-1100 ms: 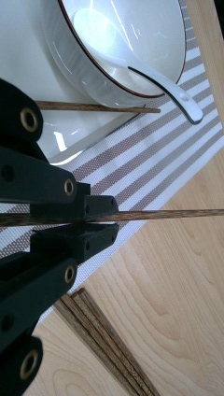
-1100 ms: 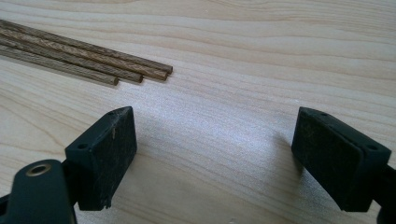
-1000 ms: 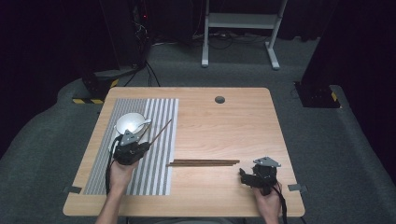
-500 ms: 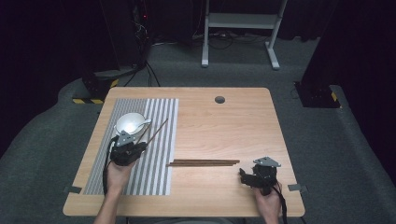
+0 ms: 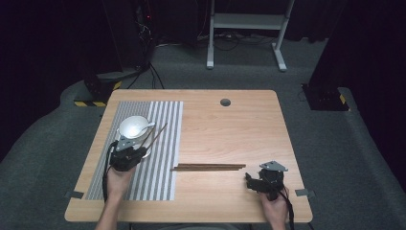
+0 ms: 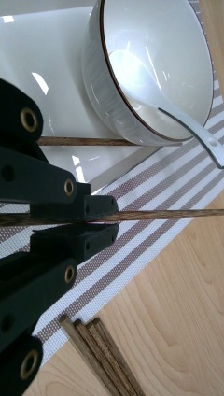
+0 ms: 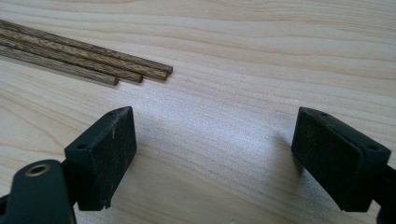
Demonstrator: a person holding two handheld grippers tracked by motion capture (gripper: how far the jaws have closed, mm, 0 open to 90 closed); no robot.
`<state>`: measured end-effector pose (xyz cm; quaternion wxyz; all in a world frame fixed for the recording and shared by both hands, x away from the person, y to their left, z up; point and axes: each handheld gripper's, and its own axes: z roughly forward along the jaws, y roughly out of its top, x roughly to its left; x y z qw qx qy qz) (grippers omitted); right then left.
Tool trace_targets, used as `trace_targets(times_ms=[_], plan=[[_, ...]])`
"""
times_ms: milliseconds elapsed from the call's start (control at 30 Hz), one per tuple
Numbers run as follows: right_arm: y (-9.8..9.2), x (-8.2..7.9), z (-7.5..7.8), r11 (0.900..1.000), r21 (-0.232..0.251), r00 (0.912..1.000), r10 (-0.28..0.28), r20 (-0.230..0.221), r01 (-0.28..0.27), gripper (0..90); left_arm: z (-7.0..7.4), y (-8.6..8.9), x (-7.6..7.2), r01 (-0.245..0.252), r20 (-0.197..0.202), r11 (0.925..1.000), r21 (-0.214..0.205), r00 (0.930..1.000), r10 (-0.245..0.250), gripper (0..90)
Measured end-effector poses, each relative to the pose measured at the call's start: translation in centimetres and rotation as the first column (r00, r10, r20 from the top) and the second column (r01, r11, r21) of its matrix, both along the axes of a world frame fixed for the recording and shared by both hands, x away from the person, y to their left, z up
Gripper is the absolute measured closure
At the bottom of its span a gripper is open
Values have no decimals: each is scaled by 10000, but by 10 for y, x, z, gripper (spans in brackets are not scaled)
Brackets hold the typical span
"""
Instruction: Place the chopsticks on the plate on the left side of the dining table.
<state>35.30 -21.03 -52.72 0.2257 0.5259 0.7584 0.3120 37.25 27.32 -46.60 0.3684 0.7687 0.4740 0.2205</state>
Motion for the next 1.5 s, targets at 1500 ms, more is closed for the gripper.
trace_targets(times_ms=[1500], plan=[[0, 0, 0, 10000, -1, 10000, 21, 0, -21, 137, -30, 8, 25, -1317, -589, 9826, 1309, 9884, 1403, 843]])
